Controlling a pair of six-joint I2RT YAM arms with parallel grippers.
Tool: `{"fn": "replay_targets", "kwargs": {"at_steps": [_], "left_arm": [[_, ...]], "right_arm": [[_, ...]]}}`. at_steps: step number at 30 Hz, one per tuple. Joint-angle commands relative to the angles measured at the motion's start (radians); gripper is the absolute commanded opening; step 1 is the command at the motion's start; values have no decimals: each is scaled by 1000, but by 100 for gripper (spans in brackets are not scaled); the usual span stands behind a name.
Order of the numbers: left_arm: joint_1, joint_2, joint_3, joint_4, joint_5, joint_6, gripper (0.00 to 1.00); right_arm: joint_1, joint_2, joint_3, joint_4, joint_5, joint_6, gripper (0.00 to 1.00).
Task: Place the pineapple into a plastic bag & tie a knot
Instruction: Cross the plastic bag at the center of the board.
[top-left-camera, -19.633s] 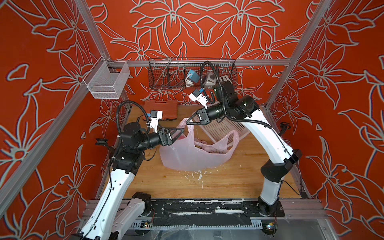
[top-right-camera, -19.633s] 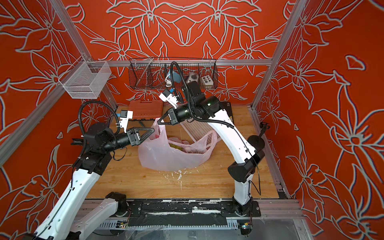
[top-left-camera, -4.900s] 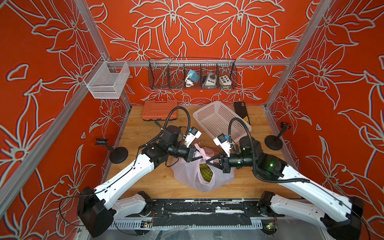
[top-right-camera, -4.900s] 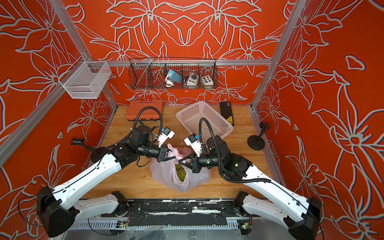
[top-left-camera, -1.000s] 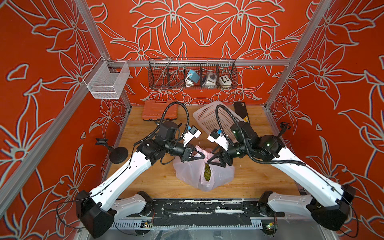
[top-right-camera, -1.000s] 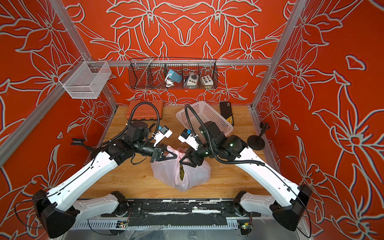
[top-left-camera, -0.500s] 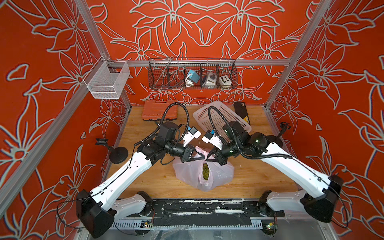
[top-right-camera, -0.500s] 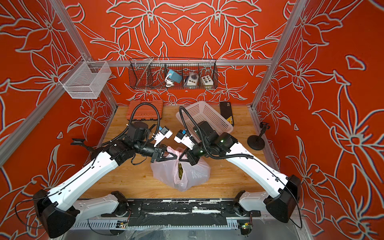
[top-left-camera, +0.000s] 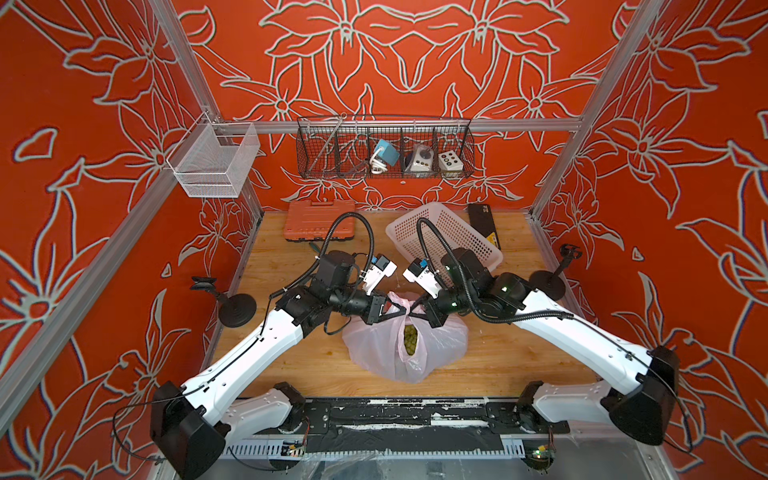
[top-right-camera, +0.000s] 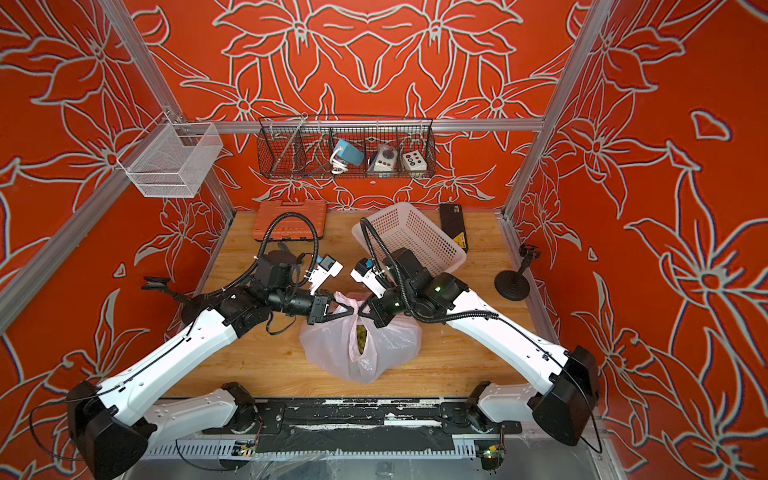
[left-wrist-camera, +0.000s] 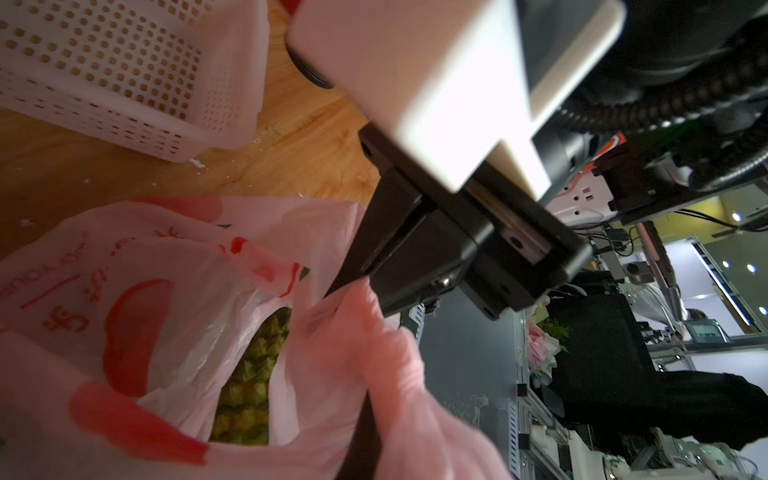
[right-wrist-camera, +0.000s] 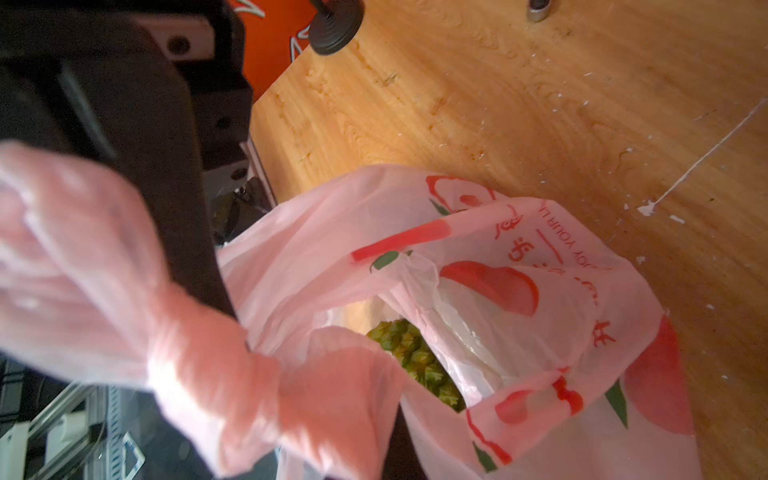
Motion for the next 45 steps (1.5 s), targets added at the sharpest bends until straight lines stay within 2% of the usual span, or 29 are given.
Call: {"fn": "replay_targets", "kwargs": {"at_steps": [1, 6, 11, 14, 19, 24, 27, 28, 32, 35, 37, 40, 43, 45], "left_arm": [[-8, -81, -53, 135, -19, -121, 0], [-9, -139, -95, 202, -63, -193, 0], [-26, -132, -93, 220, -72, -233, 0], [-30, -128, -95, 204, -95, -212, 0], [-30, -124, -66, 136, -124, -166, 1], [-30, -163, -3, 5, -170, -87, 21], [-30, -211, 32, -88, -235, -36, 37], [-30, -228, 39, -119, -270, -20, 46], [-30, -258, 47, -197, -457, 9, 54], [-30, -185, 56, -220, -534, 15, 55], [-30, -113, 68, -214, -493, 20, 54], [-30, -33, 39, -104, -330, 5, 57], [-30, -39, 10, -33, -206, 11, 60], [-31, -76, -9, -33, -183, 28, 62]], "right_arm": [[-3, -34, -81, 198, 187, 131, 0], [43, -68, -167, 388, 310, 191, 0], [91, -57, -131, 371, 522, 156, 0], [94, -54, -99, 325, 554, 132, 0], [94, -98, -138, 334, 563, 87, 0], [93, -165, -197, 352, 579, 42, 0], [94, -209, -213, 355, 551, 21, 0], [93, -221, -215, 355, 539, 13, 0], [94, -246, -212, 348, 509, -11, 0], [94, -249, -209, 346, 467, -23, 0], [93, -251, -208, 343, 432, -24, 0], [93, -257, -210, 341, 374, -21, 0], [92, -265, -209, 318, 368, -19, 0], [93, -273, -207, 303, 372, -20, 0]]}}
